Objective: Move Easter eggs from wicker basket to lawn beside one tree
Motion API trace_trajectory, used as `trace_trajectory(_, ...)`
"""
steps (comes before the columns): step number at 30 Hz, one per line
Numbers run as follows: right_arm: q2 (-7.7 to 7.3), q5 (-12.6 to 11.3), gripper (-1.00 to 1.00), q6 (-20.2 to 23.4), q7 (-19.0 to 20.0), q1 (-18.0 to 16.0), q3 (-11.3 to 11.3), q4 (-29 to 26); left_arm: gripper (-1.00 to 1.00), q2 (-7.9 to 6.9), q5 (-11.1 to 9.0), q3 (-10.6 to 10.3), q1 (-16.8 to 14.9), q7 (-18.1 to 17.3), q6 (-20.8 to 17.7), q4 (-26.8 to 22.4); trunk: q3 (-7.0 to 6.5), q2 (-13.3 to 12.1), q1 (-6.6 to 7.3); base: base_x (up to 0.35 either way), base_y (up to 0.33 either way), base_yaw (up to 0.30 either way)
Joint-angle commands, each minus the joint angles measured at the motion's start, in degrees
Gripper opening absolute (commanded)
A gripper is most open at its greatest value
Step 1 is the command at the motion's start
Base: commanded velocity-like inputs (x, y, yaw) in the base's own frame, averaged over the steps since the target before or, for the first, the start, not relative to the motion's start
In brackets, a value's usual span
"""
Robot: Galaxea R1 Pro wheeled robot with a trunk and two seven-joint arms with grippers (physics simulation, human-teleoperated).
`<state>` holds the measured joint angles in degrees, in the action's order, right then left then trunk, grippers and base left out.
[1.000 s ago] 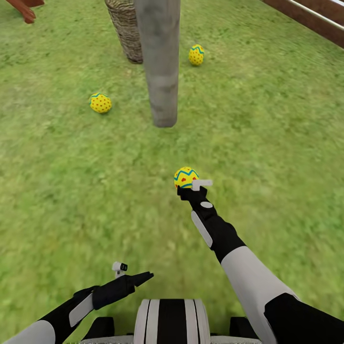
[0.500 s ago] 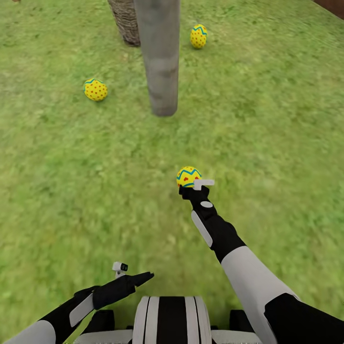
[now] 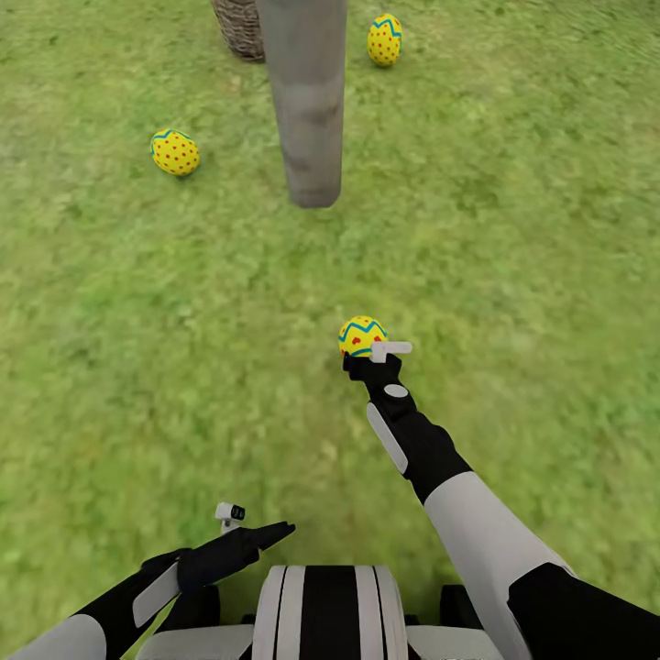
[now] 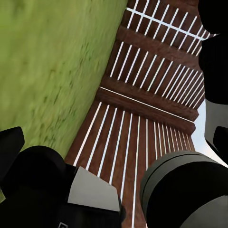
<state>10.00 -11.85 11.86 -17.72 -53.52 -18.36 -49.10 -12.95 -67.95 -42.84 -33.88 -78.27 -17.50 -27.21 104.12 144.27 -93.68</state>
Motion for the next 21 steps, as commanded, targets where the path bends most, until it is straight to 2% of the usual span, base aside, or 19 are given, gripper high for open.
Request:
trace_trajectory(1,0.0,-0.97,-1.0,0.18,-0.38,-0.01,-0.11,0.74,1.0,-0.06,-0.52,-0.4,-0.05,-0.13,-0.6,-0.03,0.03,0.01,0.0,0.0,0.0,0.0)
trace_trajectory(21,0.0,-0.92,-1.0,0.25,-0.39,-0.01,-0.18,0.59,1.0,-0.14,-0.52,-0.4,-0.05,-0.2,-0.69,-0.02,0.34,0.01,0.0,0.0,0.0,0.0)
